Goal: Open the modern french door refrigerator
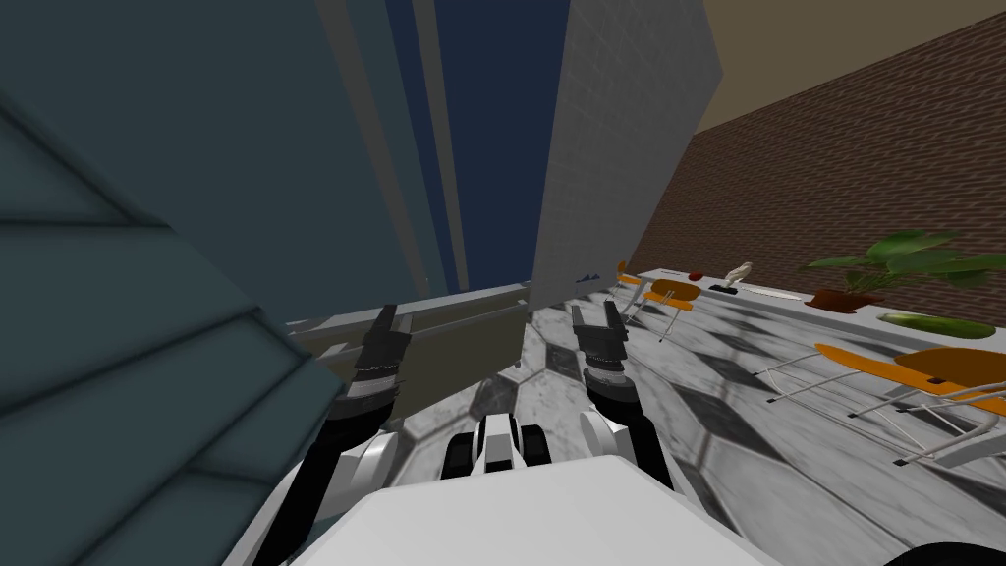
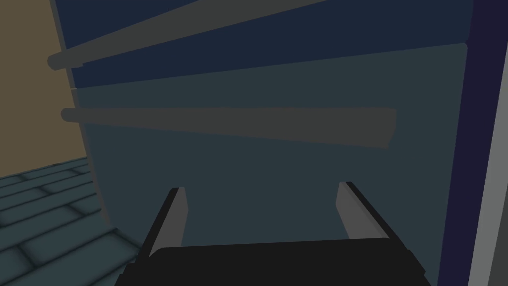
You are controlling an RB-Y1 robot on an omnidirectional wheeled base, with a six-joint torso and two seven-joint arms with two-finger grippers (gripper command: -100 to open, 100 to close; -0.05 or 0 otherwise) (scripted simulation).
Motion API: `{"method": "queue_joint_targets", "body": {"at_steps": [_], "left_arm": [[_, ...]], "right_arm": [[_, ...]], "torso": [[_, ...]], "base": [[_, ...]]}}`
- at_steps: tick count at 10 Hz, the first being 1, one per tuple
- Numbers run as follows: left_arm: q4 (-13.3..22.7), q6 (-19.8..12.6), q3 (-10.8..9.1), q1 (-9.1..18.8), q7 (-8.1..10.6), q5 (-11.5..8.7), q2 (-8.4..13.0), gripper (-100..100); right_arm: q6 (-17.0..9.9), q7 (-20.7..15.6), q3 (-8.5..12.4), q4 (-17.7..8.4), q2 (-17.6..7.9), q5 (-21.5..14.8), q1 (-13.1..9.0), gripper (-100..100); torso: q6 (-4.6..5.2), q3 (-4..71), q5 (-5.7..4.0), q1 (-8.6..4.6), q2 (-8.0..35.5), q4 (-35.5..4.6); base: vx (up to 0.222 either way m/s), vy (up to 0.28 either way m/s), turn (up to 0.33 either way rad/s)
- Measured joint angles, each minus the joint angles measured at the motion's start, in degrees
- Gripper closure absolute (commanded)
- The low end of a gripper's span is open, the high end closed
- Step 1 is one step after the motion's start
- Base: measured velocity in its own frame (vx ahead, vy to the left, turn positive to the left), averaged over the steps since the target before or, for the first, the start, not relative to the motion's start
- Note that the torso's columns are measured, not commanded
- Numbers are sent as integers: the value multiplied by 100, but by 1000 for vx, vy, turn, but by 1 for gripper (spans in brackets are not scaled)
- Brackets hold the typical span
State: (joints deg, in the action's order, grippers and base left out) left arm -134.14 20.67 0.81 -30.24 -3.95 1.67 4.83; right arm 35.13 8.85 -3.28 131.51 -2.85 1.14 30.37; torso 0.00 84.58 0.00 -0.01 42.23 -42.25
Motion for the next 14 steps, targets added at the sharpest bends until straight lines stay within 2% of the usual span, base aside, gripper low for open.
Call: {"method": "queue_joint_targets", "body": {"at_steps": [8, 14], "left_arm": [[-240, -869, -240, -85, 5, 237, 868, -100], [-391, -1508, -388, -137, -9, 434, 1396, -100]], "right_arm": [[0, 0, 0, 0, 0, 0, 0, 0], [0, 0, 0, 0, 0, 0, 0, 0]], "torso": [[0, -2, 1, 2, 5, -3], [0, -2, 1, 2, 7, -3]], "base": [[35, -14, -69], [35, -13, -65]]}}
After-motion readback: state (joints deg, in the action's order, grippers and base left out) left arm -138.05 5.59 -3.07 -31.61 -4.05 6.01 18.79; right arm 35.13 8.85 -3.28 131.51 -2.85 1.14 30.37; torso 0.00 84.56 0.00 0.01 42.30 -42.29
